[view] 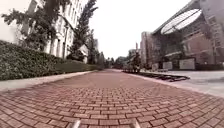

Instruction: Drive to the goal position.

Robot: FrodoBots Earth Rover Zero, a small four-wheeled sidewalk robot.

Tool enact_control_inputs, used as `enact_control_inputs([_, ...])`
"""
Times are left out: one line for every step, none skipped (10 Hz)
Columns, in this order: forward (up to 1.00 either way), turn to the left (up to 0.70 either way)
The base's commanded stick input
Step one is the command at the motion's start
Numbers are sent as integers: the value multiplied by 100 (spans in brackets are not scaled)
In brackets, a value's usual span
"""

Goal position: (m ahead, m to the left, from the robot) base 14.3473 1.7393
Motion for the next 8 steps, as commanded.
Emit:
enact_control_inputs([70, 0])
enact_control_inputs([70, -1])
enact_control_inputs([70, -4])
enact_control_inputs([70, -1])
enact_control_inputs([70, 0])
enact_control_inputs([70, 0])
enact_control_inputs([70, 0])
enact_control_inputs([70, 0])
